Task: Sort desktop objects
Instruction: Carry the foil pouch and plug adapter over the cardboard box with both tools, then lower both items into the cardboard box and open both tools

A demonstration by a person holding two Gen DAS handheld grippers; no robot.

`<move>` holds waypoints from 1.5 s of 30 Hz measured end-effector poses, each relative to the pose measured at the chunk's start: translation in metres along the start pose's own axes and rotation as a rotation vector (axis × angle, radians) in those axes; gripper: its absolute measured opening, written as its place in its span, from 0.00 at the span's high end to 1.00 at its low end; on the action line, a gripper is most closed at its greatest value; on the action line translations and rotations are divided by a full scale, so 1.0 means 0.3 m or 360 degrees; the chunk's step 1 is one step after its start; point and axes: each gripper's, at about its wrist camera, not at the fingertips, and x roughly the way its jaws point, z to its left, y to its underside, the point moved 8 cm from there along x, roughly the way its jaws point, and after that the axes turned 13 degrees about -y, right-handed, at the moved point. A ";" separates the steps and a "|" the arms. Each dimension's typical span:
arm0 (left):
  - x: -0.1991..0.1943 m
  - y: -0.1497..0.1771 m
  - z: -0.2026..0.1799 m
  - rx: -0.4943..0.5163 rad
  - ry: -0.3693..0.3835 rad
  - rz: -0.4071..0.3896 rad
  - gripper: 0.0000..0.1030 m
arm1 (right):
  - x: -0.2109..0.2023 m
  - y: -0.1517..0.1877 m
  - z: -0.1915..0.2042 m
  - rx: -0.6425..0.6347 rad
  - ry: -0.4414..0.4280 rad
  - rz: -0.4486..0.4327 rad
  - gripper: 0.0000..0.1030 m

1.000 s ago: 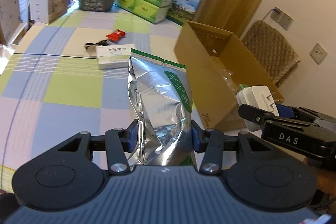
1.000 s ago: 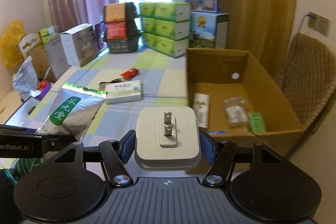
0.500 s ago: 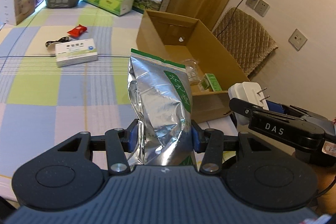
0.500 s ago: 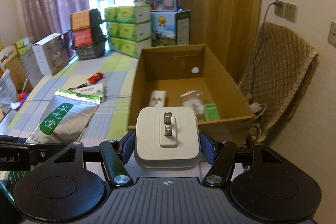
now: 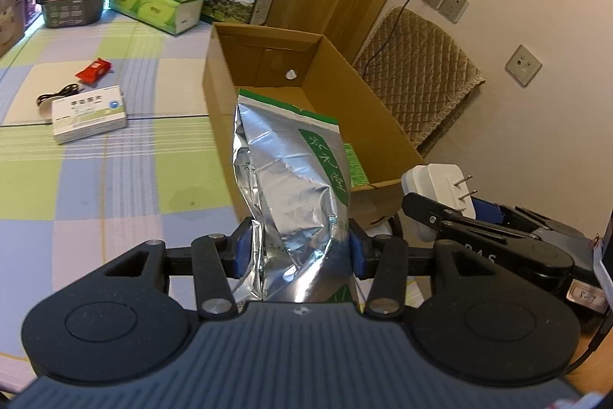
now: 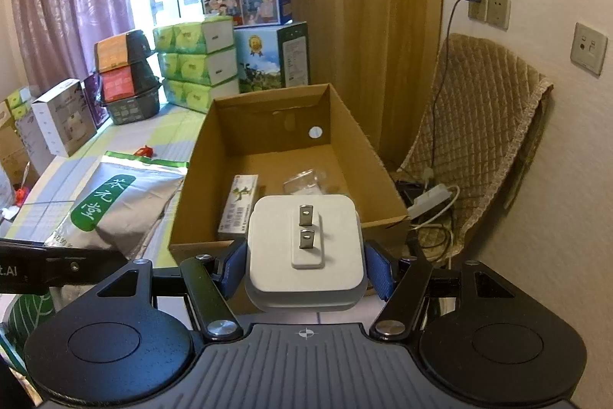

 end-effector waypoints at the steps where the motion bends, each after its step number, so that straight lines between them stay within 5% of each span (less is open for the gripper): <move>1: 0.004 -0.001 -0.008 0.0006 0.0005 0.0002 0.59 | 0.000 -0.004 -0.009 0.0004 0.0003 -0.0002 0.40; 20: 0.099 -0.099 -0.074 -0.0016 0.0033 0.0019 0.58 | 0.054 -0.086 -0.097 -0.0008 0.0014 -0.0011 0.40; 45: 0.322 -0.326 -0.089 -0.0090 -0.0003 0.0018 0.58 | 0.285 -0.259 -0.198 0.0022 -0.0039 0.0027 0.40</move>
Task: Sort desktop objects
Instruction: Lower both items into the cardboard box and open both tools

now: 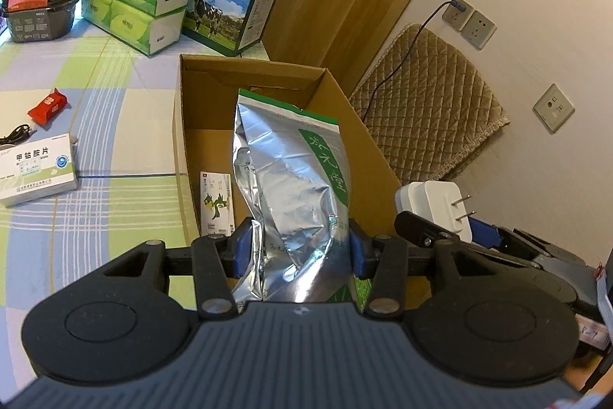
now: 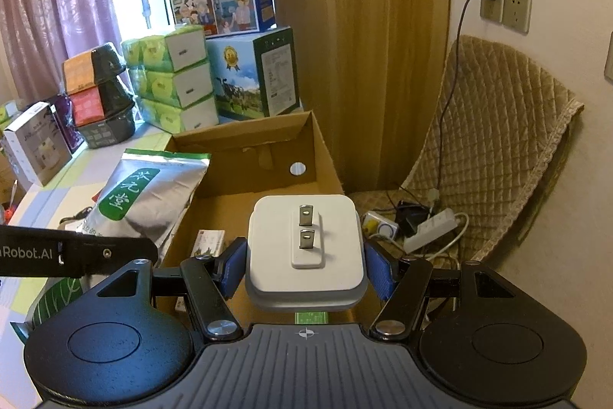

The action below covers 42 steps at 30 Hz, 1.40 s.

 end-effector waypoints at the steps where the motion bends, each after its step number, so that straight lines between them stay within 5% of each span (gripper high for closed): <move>1: 0.007 -0.003 0.000 -0.0003 0.0000 0.0003 0.58 | 0.005 -0.003 -0.002 0.0001 0.0002 0.0000 0.40; 30: 0.013 -0.063 0.053 -0.0054 -0.0030 -0.0066 0.51 | 0.060 -0.013 0.004 -0.0016 0.0009 0.0024 0.40; 37: -0.004 -0.037 0.096 -0.0094 -0.0042 -0.0060 0.51 | 0.058 -0.020 0.036 0.0028 -0.0111 -0.0015 0.40; 40: -0.017 -0.024 0.126 -0.0121 -0.0055 -0.0060 0.51 | 0.051 -0.031 0.042 0.0051 -0.0114 -0.0047 0.18; 42: -0.028 -0.015 0.143 -0.0130 -0.0060 -0.0059 0.51 | 0.041 -0.030 0.044 0.0055 -0.0113 -0.0056 0.17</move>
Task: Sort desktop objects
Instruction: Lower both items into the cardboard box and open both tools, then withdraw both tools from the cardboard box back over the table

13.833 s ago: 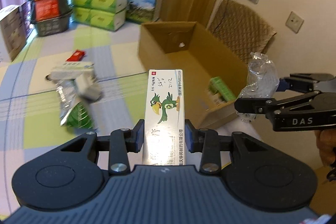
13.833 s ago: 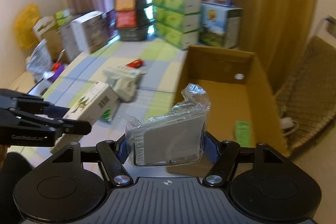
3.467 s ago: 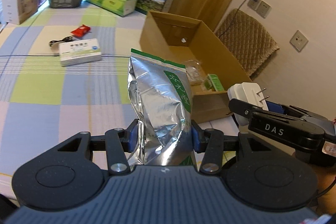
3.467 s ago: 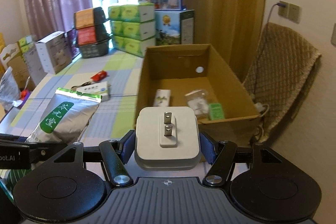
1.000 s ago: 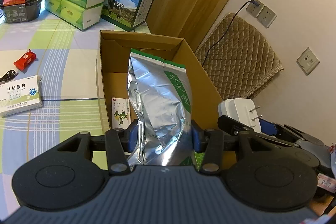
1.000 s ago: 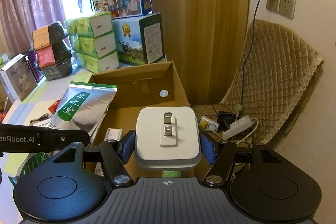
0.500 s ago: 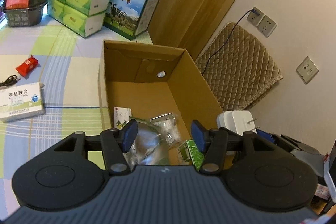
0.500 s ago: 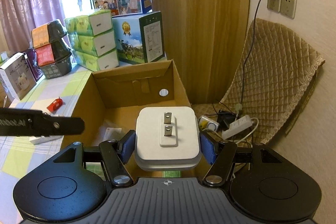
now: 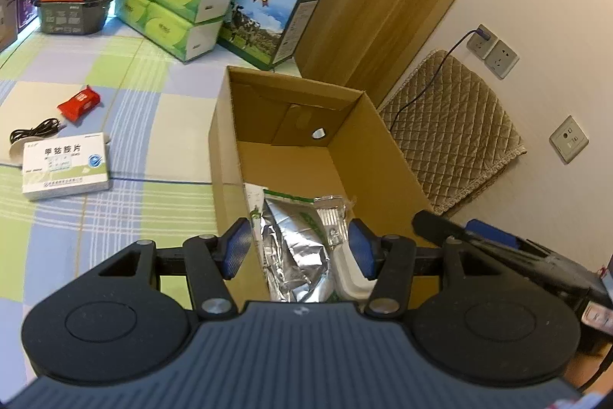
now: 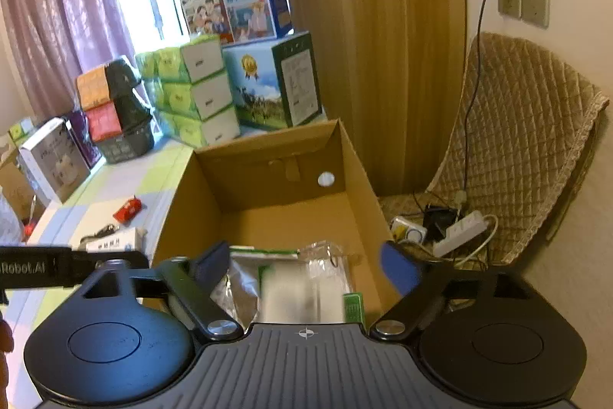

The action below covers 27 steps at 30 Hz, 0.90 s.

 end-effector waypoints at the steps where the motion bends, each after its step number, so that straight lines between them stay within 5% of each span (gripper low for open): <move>1: -0.005 0.004 0.010 -0.0004 -0.0006 -0.0001 0.50 | -0.005 0.005 -0.001 0.0008 0.0001 0.0003 0.17; 14: -0.103 0.112 0.124 0.0008 -0.0099 -0.0009 0.35 | -0.126 0.111 0.034 0.0115 -0.0003 0.0005 0.12; 16: -0.124 0.132 0.147 0.0011 -0.0119 -0.0011 0.24 | -0.150 0.128 0.058 0.0119 -0.0011 -0.0005 0.10; 27: -0.239 0.208 0.260 0.0091 -0.0238 -0.0074 0.05 | -0.233 0.228 0.221 0.0072 -0.0074 0.0034 0.02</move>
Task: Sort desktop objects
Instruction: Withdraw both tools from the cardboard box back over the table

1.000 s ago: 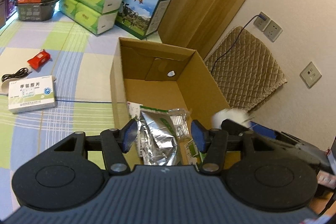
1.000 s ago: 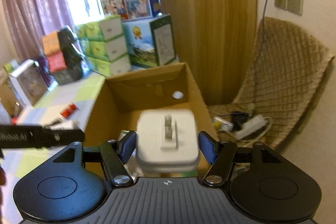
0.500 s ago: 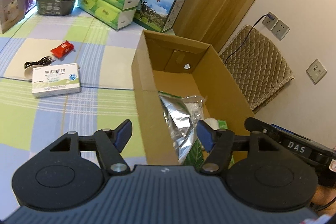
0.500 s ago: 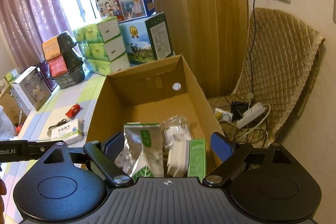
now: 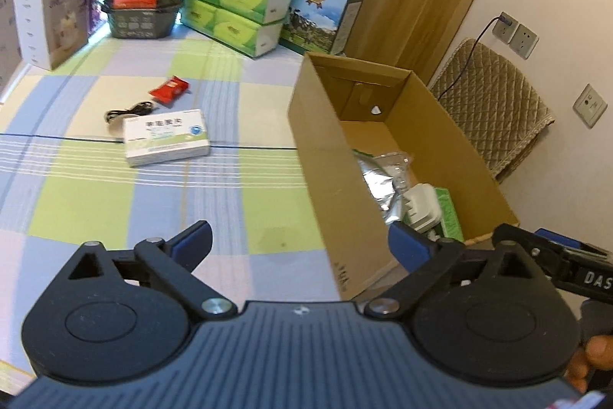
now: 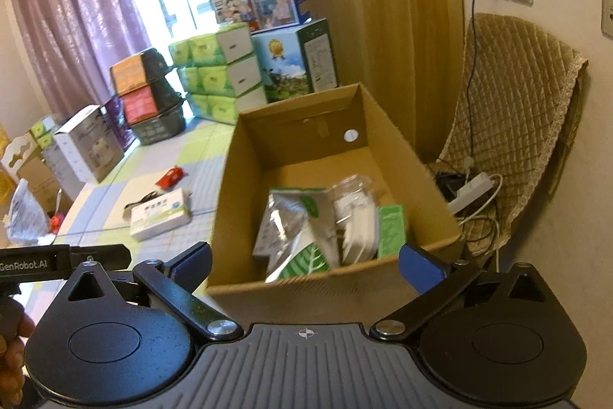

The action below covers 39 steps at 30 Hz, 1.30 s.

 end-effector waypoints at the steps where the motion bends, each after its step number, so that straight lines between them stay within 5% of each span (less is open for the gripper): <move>1: -0.008 0.006 0.016 0.0006 -0.0015 -0.0005 0.04 | -0.003 0.008 0.012 0.0000 -0.0004 0.0002 0.02; 16: -0.076 0.093 0.299 0.0003 -0.0276 -0.0036 0.02 | 0.026 0.113 0.220 -0.0087 -0.0121 0.0104 0.02; 39: -0.065 0.104 0.409 -0.0019 -0.0314 -0.0014 0.02 | 0.094 0.135 0.325 -0.0233 -0.0170 0.0165 0.02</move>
